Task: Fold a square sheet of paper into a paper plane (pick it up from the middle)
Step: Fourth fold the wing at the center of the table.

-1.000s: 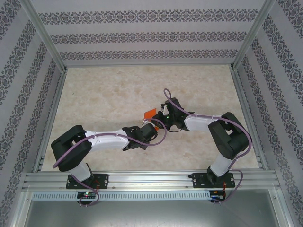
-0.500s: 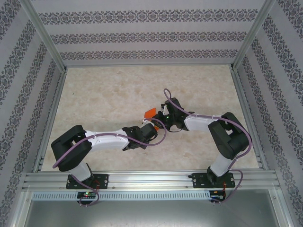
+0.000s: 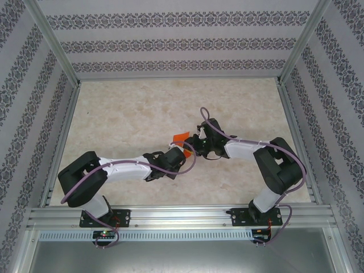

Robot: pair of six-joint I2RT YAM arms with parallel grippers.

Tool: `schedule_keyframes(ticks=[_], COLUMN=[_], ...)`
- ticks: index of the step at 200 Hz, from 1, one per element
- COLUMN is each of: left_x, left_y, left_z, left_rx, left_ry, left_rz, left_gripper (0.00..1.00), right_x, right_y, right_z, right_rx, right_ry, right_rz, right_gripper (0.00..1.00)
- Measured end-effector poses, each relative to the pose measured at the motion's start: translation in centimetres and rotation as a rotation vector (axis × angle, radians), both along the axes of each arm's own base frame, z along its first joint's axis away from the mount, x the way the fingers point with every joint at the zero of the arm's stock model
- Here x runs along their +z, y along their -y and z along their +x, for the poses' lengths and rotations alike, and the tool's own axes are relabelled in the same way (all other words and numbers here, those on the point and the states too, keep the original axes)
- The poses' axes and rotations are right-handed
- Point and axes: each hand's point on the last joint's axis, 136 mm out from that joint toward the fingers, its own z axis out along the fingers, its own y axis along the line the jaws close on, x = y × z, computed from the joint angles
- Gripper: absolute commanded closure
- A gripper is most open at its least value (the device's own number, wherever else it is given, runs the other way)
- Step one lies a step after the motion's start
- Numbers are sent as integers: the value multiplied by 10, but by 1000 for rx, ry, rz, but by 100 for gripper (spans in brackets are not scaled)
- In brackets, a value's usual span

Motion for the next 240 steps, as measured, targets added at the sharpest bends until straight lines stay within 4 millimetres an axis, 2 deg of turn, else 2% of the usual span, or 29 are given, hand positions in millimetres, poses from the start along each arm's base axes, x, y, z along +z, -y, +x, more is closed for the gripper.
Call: schedule_keyframes(ticks=[17,46,100,163,240], left_x=[2,3,-3,-4,-10], left_y=[-2,-7,-9,-11,-13], left_z=[1,5,5,8,10], left_rx=[15,49,90,133,173], left_ry=[-33,-84,-192,-285,-364], left_rz=[-82,-203,-381,-529,-608], left_gripper=[96,97,97,97,97], right_x=[10,26,28,14,7], right_y=[8,18,17,-13,-39], right_z=[3,6,3,-11,-5], right_rx=[-22,-55,-38,55,104], right_ry=[31,81,101,72,68], right_rz=[2,10,6,-9,19], right_gripper=[60,58,59,75,82])
